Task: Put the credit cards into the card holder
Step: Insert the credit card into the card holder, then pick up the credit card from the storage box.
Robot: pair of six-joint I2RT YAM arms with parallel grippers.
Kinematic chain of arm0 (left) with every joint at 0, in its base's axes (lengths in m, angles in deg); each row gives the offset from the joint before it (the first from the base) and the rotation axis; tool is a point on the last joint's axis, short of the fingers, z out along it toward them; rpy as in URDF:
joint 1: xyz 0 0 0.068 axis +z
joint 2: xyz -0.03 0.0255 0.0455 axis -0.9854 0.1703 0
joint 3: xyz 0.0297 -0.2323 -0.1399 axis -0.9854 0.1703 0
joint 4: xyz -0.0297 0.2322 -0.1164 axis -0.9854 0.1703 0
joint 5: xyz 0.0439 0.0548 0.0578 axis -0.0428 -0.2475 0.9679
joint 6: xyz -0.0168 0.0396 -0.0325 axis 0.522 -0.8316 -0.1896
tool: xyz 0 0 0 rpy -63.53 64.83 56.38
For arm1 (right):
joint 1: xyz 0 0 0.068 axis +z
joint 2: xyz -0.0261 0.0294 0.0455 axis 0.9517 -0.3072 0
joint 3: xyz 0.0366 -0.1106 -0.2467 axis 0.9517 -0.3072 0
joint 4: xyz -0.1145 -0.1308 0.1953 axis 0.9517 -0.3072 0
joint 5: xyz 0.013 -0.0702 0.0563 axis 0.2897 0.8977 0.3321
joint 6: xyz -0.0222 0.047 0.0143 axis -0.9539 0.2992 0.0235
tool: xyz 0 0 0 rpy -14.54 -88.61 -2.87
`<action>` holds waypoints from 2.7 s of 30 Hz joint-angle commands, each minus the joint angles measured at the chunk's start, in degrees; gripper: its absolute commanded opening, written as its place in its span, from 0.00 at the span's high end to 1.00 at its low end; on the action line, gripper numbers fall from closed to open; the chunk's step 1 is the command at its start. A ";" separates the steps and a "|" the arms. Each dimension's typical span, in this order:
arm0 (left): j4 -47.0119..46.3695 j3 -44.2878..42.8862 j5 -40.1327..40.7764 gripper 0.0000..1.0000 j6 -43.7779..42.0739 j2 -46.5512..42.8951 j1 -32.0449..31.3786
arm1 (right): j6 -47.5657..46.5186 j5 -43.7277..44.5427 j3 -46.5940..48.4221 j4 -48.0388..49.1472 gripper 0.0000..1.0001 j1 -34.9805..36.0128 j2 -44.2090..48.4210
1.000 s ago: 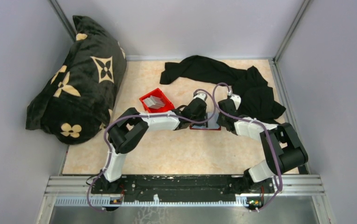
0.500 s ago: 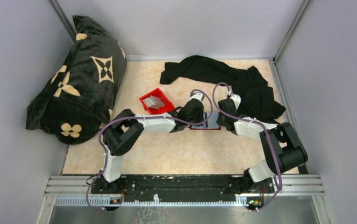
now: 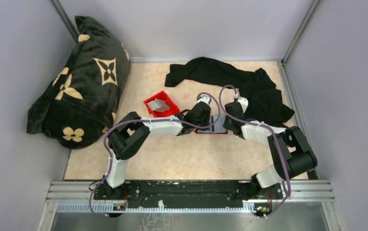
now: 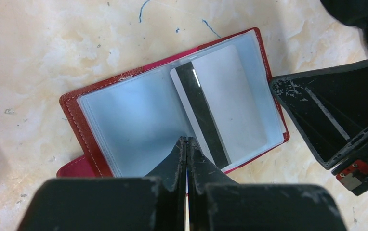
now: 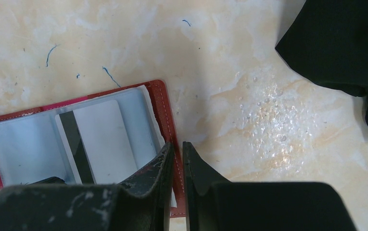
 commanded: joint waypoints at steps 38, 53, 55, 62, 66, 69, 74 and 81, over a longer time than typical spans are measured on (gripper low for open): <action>2.14 -3.06 7.36 0.80 -0.02 -1.37 -1.64 | -0.26 0.55 0.99 -1.06 0.86 -0.33 0.14; -1.35 10.18 25.55 0.52 2.29 -21.21 -1.30 | -8.50 0.19 9.06 -4.33 0.71 1.35 9.70; -1.99 13.26 27.67 0.48 3.50 -24.18 -0.97 | -10.07 -0.16 11.87 -5.22 0.69 2.48 9.44; -1.44 22.40 34.02 0.31 7.97 -33.43 0.96 | -16.12 -3.98 24.04 -6.36 0.60 9.51 2.16; -0.13 27.87 34.69 0.26 13.11 -38.92 3.72 | -19.01 -5.25 34.12 -7.91 0.55 14.43 -5.00; -0.17 32.38 34.09 0.25 16.89 -43.56 6.38 | -19.87 -8.18 41.18 -9.12 0.55 16.39 -11.64; 0.56 37.66 34.81 0.24 21.39 -48.29 9.25 | -20.63 -11.93 52.12 -11.75 0.54 19.10 -21.34; 2.73 40.26 33.37 0.22 26.35 -49.32 13.32 | -22.94 -14.85 66.08 -16.31 0.53 22.65 -32.65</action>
